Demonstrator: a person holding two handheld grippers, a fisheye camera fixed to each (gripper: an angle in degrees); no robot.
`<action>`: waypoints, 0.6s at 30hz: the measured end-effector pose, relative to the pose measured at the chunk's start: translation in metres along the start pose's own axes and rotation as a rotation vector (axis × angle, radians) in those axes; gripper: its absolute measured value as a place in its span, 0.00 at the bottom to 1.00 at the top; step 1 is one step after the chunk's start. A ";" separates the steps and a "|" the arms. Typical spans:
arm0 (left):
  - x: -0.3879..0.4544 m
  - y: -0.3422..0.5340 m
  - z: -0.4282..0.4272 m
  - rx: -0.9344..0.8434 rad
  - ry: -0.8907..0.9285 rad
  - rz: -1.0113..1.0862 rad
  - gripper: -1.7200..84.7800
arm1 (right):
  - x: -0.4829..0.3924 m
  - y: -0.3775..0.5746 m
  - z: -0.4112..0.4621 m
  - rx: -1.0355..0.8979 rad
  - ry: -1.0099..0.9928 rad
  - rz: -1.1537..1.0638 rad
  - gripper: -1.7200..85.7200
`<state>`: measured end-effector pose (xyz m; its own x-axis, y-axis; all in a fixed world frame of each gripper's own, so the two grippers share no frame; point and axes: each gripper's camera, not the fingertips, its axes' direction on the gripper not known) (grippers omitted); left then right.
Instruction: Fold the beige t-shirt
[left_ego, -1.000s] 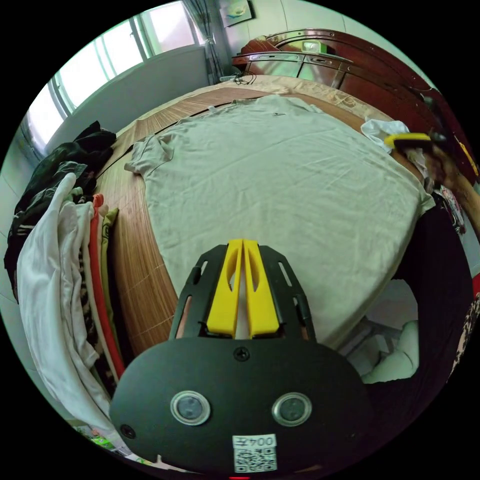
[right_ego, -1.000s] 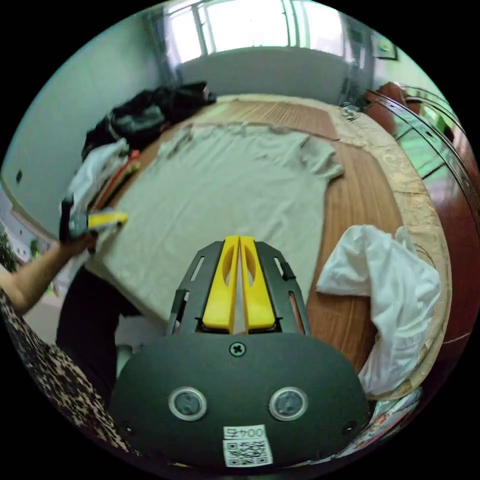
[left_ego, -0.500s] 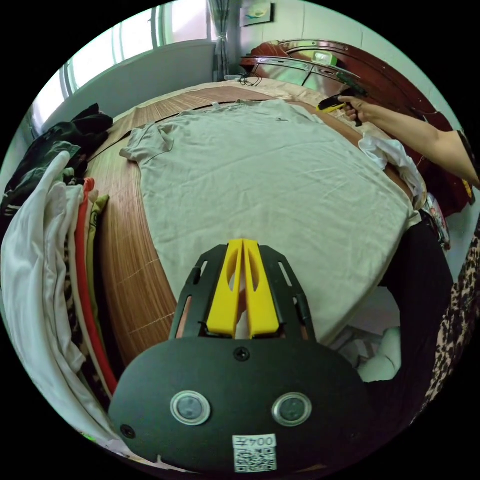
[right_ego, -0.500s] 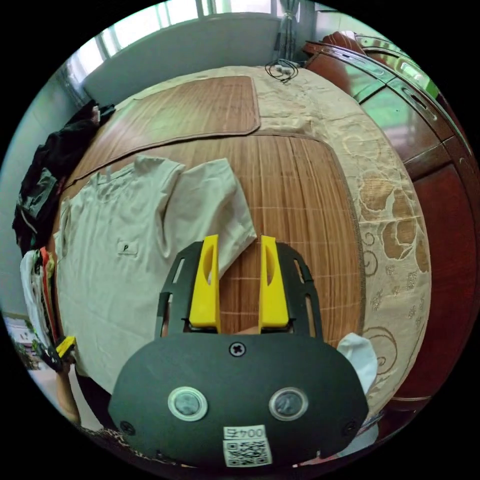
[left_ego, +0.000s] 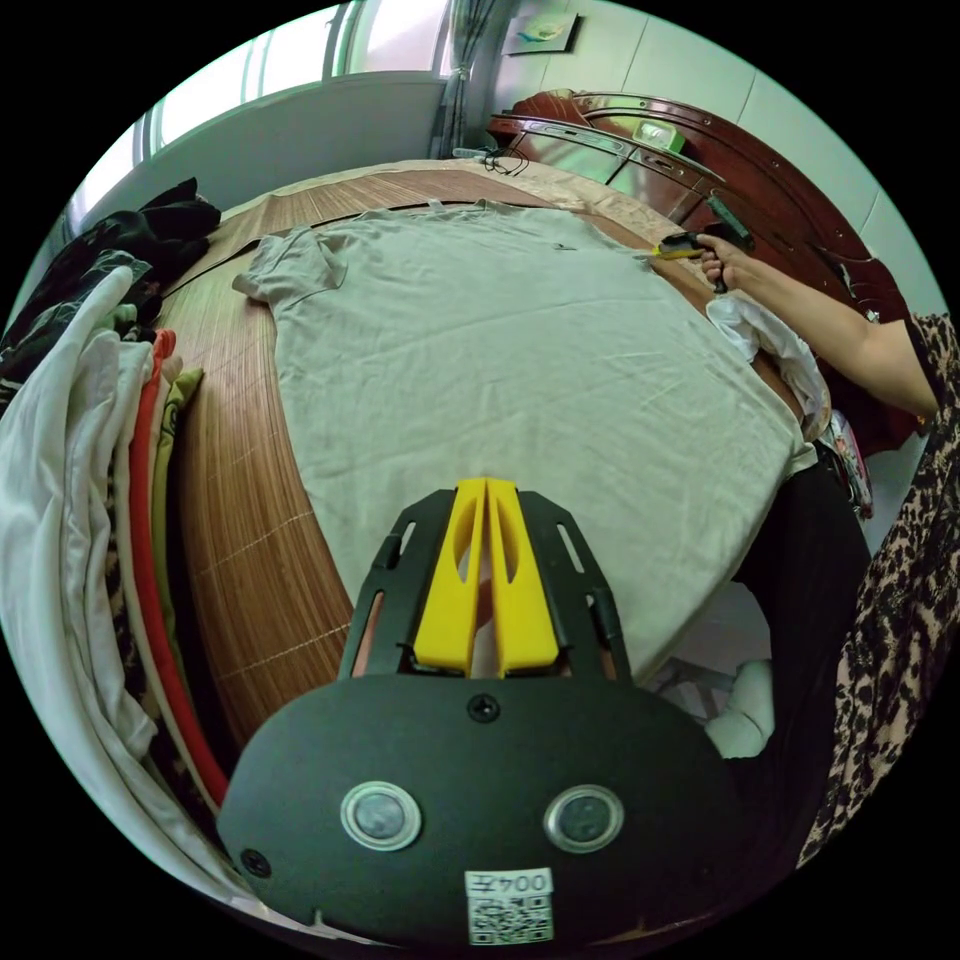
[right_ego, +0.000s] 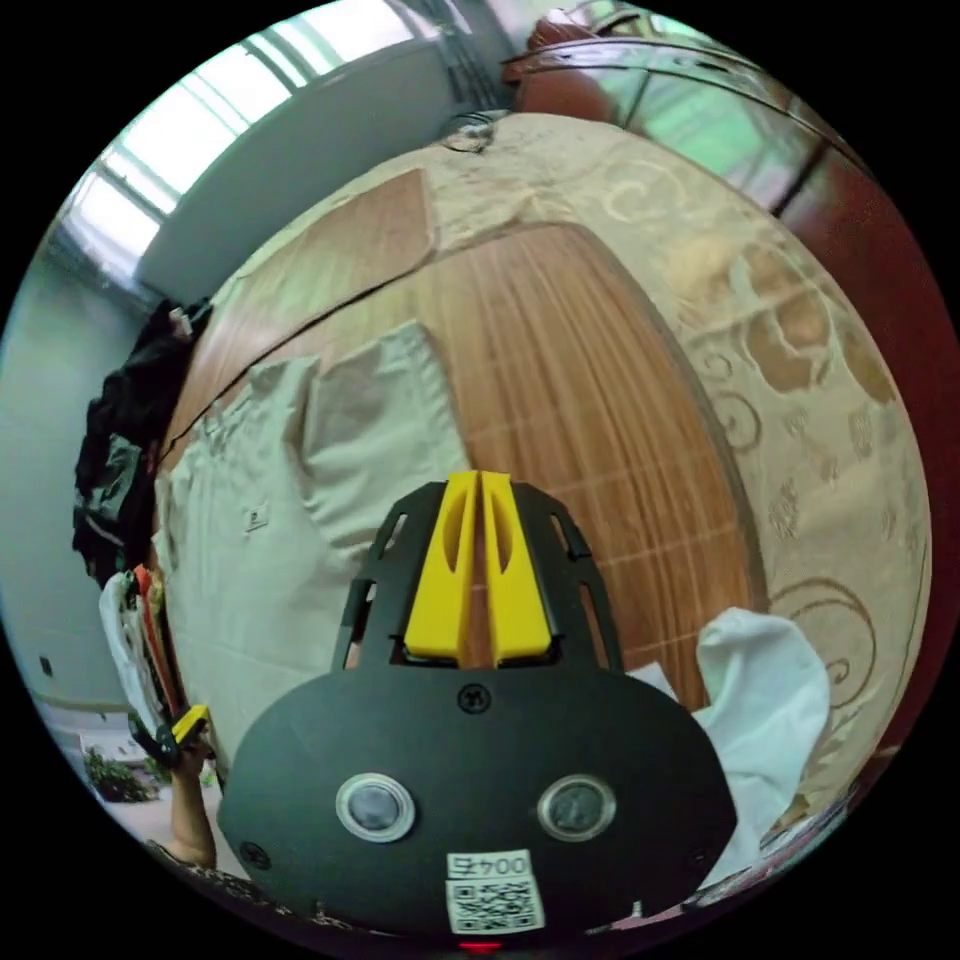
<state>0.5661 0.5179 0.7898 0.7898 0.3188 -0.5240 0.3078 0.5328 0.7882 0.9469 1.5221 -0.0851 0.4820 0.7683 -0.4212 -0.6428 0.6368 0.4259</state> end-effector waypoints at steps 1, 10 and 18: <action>-0.001 0.000 -0.001 0.000 -0.001 0.000 0.02 | 0.009 0.002 0.003 -0.011 0.010 0.026 0.04; -0.013 0.002 -0.009 -0.001 0.018 -0.014 0.02 | 0.015 -0.010 -0.022 0.128 -0.198 -0.078 0.09; -0.015 0.003 -0.018 -0.001 0.004 -0.008 0.02 | -0.051 -0.076 0.005 0.085 -0.011 -0.208 0.12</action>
<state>0.5450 0.5289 0.7942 0.7852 0.3180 -0.5313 0.3135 0.5358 0.7840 0.9738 1.4348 -0.0916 0.6058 0.6204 -0.4981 -0.4766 0.7843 0.3972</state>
